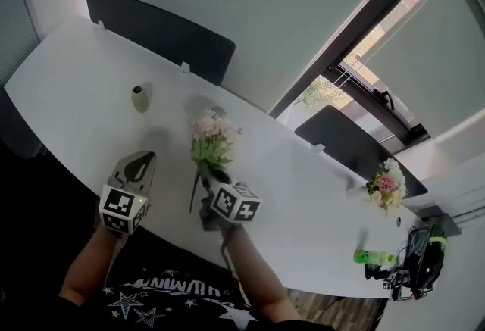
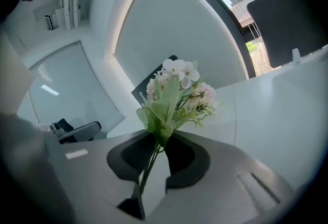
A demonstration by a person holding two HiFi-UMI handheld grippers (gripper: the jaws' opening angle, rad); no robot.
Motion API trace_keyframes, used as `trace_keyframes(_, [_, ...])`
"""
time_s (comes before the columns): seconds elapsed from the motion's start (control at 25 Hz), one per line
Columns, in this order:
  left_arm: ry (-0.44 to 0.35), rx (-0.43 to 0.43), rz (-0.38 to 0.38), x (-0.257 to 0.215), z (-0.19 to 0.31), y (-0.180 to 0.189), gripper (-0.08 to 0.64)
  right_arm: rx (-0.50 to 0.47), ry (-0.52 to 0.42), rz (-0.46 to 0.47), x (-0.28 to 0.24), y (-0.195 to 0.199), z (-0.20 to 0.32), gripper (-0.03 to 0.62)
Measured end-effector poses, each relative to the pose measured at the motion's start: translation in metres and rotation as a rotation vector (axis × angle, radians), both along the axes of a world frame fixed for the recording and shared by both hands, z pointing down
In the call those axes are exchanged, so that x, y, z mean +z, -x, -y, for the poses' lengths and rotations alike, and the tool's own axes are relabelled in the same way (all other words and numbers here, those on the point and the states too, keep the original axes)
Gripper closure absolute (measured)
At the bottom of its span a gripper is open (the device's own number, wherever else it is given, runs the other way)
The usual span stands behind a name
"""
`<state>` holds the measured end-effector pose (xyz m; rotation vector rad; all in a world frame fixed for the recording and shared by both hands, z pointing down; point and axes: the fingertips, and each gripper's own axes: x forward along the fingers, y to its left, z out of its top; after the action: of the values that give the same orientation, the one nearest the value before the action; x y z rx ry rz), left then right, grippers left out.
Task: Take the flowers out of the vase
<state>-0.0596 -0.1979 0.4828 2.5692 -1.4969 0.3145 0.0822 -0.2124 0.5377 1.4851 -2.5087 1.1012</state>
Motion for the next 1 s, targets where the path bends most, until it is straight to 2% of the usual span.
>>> trace_keyframes(0.36, [-0.058, -0.140, 0.010, -0.024, -0.040, -0.018, 0.552, -0.144, -0.096, 0.013, -0.035, -0.017, -0.030, 0.532])
trace_keyframes(0.48, [-0.095, -0.203, 0.020, -0.037, -0.055, -0.013, 0.552, -0.187, -0.143, -0.002, -0.048, -0.020, -0.044, 0.532])
trace_keyframes(0.64, [-0.106, -0.269, 0.011, -0.048, -0.080, 0.002, 0.552, -0.250, -0.231, -0.018, -0.077, -0.010, -0.062, 0.532])
trace_keyframes(0.8, [-0.108, -0.290, -0.006, -0.050, -0.100, 0.013, 0.553, -0.284, -0.284, -0.025, -0.096, 0.004, -0.079, 0.532])
trace_keyframes(1.0, [-0.121, -0.282, -0.042, -0.057, -0.121, 0.028, 0.553, -0.287, -0.305, -0.031, -0.109, 0.021, -0.100, 0.532])
